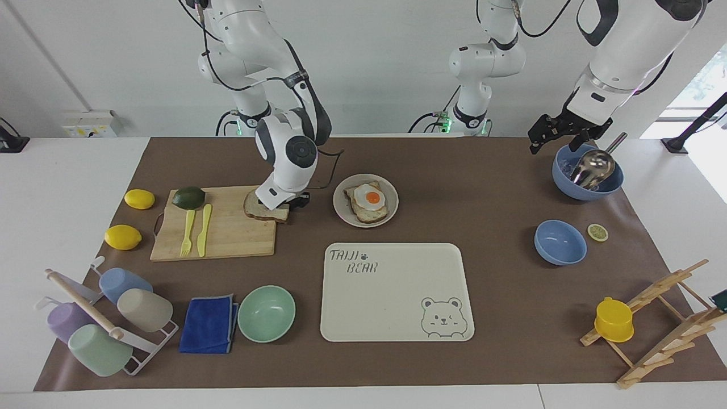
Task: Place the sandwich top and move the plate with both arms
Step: 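Reach the right gripper to the bread slice on the cutting board, then grasp the bread slice and lift it toward the plate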
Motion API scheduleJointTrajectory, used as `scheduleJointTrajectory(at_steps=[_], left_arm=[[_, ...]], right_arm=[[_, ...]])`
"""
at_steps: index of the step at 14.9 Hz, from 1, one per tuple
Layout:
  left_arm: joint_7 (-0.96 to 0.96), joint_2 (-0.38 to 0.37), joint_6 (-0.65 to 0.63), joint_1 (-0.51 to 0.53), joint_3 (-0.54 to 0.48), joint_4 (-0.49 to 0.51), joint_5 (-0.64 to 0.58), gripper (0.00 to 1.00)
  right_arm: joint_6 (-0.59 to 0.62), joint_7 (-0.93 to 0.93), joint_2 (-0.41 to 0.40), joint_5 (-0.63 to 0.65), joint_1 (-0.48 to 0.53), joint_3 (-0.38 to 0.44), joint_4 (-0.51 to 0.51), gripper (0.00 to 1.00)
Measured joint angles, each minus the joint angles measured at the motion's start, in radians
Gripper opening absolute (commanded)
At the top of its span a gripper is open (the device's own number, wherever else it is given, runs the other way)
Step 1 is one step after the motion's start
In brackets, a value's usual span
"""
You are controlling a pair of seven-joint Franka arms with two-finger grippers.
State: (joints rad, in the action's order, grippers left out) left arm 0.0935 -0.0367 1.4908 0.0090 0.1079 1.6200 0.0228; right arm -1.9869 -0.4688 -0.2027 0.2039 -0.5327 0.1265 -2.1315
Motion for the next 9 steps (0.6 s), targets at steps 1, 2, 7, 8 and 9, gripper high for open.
scheduleJointTrajectory(at_steps=[1,2,7,8,9], left_arm=[[0.000,0.000,0.000,0.000,0.000,0.000,0.000,1.00],[0.000,0.000,0.000,0.000,0.000,0.000,0.000,1.00],[0.000,0.000,0.000,0.000,0.000,0.000,0.000,1.00],[0.000,0.000,0.000,0.000,0.000,0.000,0.000,1.00],[0.000,0.000,0.000,0.000,0.000,0.000,0.000,1.00]], right_arm=[[0.006,0.000,0.002,0.000,-0.012,0.000,0.005,0.00],[0.015,0.000,0.001,0.002,-0.024,0.000,0.011,0.00],[0.215,-0.001,-0.017,0.016,-0.078,-0.001,0.178,0.00],[0.272,-0.001,-0.025,0.015,-0.104,-0.002,0.240,0.00],[0.323,-0.001,-0.034,0.015,-0.137,-0.003,0.304,0.00]])
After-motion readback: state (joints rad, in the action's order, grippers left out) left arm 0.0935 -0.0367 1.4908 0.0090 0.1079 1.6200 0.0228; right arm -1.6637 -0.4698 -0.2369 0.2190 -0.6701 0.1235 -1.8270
